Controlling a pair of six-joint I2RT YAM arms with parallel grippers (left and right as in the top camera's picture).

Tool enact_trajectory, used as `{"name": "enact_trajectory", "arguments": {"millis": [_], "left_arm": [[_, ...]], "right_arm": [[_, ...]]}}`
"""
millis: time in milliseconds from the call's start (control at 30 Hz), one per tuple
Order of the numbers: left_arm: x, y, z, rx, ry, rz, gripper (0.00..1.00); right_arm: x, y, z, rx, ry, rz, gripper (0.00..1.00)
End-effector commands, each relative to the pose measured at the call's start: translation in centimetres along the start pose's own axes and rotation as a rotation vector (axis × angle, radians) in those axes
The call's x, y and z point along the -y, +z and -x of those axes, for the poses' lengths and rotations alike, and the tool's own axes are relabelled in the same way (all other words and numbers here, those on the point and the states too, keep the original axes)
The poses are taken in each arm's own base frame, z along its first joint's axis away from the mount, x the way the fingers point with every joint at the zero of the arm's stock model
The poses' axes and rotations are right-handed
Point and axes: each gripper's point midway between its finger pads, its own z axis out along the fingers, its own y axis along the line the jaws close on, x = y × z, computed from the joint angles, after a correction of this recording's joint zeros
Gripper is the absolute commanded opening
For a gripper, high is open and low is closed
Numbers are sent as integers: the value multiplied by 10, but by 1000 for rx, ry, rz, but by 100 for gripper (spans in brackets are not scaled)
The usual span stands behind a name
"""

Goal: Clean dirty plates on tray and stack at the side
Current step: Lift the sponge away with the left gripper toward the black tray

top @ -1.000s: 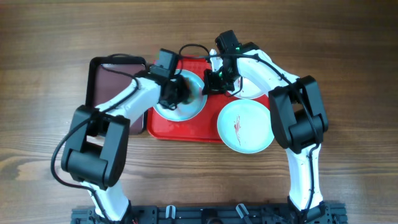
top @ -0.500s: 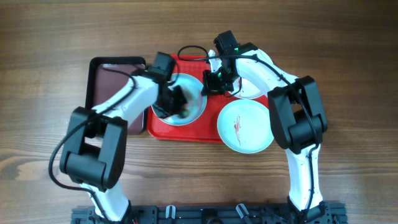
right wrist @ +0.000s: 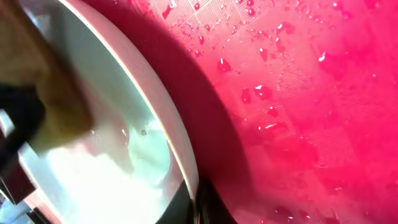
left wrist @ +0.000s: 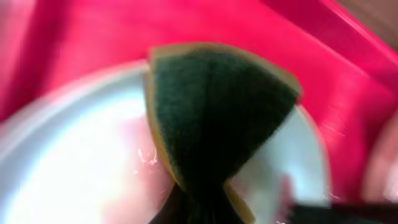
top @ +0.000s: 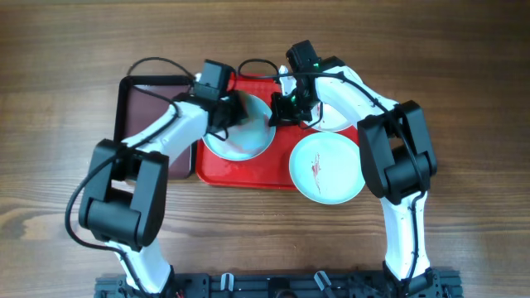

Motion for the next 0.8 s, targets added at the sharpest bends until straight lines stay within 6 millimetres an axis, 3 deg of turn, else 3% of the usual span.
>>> {"name": "enact_trajectory", "arguments": {"millis": [0, 67, 200, 267, 367, 533, 767], "left_arm": [[-23, -30, 40, 99, -57, 91, 4], [-13, -53, 47, 89, -69, 50, 4], [7, -129, 54, 101, -47, 2, 4], [5, -158, 53, 115, -56, -1, 4], [-17, -193, 48, 126, -105, 22, 4], [-52, -199, 38, 65, -151, 91, 4], [-59, -194, 28, 16, -145, 120, 4]], "right_arm": [[24, 19, -14, -50, 37, -73, 4], [24, 19, -15, -51, 39, -73, 4], [23, 17, -13, -44, 25, -70, 4], [19, 11, -10, -28, -18, -67, 4], [12, -13, -4, 27, -49, -112, 4], [6, -54, -10, 96, -80, -308, 4], [-8, -97, -19, 242, -67, -556, 4]]}}
